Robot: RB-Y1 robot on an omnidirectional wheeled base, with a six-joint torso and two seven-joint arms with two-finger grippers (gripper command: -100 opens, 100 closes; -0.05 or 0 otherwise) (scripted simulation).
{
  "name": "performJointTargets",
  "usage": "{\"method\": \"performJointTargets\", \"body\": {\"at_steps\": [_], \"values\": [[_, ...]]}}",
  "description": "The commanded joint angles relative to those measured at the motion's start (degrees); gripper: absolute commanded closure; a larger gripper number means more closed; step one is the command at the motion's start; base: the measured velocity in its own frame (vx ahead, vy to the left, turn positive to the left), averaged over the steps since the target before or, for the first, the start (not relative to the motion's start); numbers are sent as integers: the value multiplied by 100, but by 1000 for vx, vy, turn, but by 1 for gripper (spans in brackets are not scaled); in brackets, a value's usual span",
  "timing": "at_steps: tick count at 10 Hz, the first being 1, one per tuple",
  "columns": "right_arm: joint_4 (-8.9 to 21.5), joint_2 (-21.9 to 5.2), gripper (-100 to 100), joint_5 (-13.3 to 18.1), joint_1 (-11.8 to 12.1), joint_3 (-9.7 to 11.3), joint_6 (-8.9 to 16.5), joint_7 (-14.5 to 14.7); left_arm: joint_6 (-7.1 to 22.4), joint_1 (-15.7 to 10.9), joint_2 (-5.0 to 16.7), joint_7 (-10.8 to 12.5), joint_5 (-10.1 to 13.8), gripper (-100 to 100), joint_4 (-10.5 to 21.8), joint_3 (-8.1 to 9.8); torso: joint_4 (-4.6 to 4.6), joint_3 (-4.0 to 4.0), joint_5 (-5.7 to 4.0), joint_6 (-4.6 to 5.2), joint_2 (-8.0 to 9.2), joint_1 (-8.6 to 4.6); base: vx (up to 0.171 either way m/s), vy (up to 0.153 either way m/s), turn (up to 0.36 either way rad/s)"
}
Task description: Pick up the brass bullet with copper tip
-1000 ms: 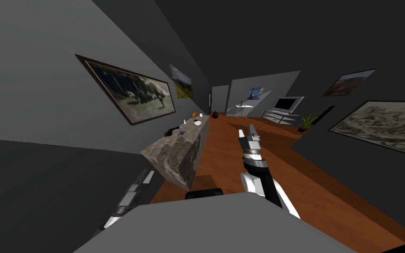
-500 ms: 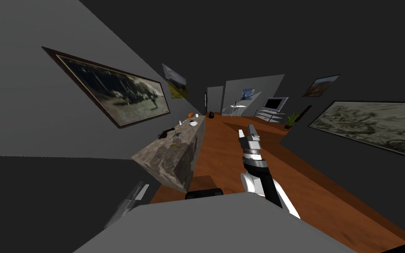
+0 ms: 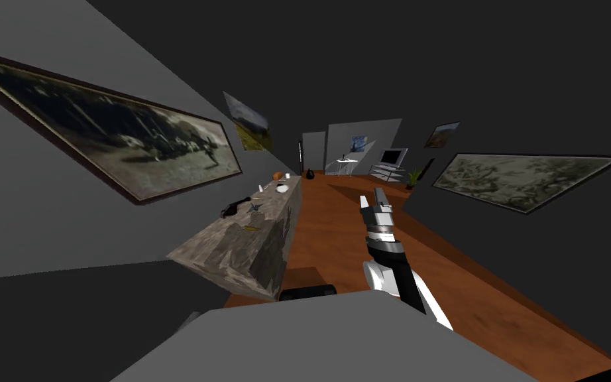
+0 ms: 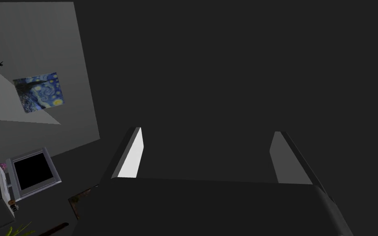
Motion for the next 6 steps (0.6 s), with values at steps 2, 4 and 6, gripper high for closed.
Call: {"method": "performJointTargets", "body": {"at_steps": [2, 4, 6], "values": [[0, 0, 0, 0, 1, -1, 0, 0, -124, 373, 130, 254, -122, -100, 376, 95, 0, 0, 1, -2, -1, 4, 67, -23, -195], [0, 0, 0, 0, 1, 0, 0, 0, -226, 599, 186, 409, -214, -100, 783, 148, -4, -11, -1, 1, -20, -7, 113, -44, -227], [0, 0, 0, 0, 1, -1, 0, 0, -326, 818, 234, 567, -307, -100, 1041, 202, -1, -3, 2, -3, -4, 8, 58, -7, -100]]}}
